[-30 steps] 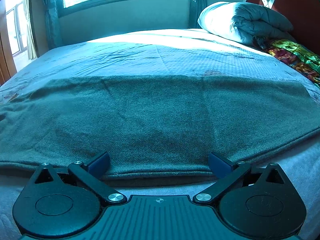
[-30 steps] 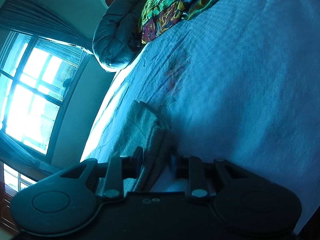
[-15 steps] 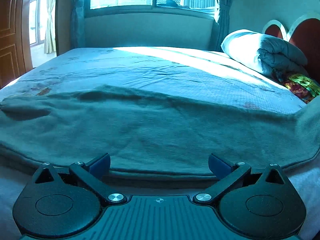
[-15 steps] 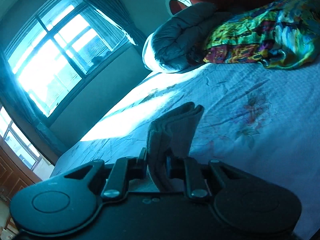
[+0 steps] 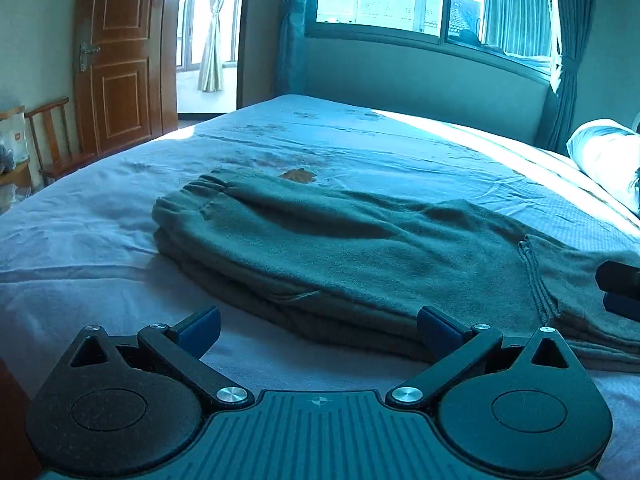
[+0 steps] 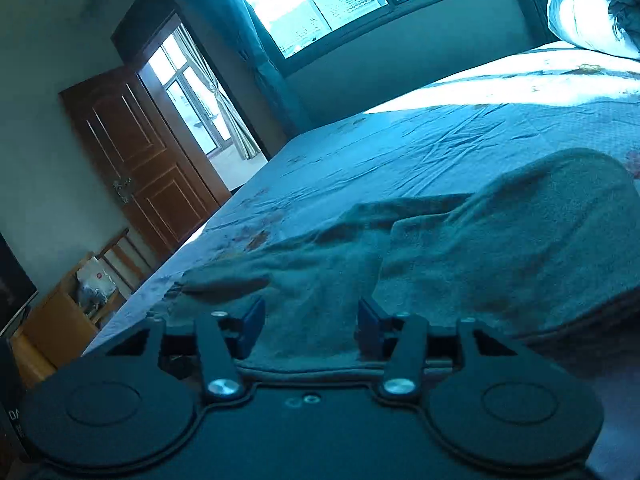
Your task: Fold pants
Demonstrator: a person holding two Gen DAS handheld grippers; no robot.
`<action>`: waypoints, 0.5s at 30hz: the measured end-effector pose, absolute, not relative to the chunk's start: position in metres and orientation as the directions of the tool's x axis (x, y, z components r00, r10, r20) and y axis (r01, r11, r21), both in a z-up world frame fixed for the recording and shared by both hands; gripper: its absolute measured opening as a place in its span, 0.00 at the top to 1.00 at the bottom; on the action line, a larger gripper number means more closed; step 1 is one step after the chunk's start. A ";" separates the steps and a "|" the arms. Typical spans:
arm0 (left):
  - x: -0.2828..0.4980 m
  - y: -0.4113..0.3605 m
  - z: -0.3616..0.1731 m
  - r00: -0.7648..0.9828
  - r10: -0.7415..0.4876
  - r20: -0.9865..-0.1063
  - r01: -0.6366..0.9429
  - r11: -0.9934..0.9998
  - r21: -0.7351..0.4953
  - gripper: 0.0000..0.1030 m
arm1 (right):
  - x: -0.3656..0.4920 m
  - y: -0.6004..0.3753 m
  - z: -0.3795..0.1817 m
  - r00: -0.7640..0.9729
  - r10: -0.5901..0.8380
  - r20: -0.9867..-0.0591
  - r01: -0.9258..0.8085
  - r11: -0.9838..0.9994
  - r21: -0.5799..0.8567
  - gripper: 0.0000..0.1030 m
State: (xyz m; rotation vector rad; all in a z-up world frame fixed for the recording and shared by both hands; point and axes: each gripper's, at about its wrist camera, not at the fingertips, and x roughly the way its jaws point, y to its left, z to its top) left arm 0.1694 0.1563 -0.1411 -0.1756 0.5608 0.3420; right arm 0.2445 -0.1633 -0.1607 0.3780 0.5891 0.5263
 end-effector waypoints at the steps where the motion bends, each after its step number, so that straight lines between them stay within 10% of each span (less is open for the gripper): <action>1: 0.169 0.157 -0.142 0.804 0.248 -0.541 -0.354 0.930 -0.099 0.00 | 0.246 -0.173 -0.160 0.719 0.550 -0.425 -0.329 0.807 0.489 0.59; 10: 0.227 0.081 -0.148 0.840 -0.129 -0.527 -0.066 0.940 -0.335 0.01 | 0.243 -0.268 -0.145 0.861 0.305 -0.407 -0.102 0.888 0.449 0.51; 15: 0.266 0.056 -0.169 0.746 -0.318 -0.585 -0.018 0.869 -0.495 0.42 | 0.238 -0.297 -0.155 0.880 0.250 -0.405 -0.031 0.879 0.475 0.45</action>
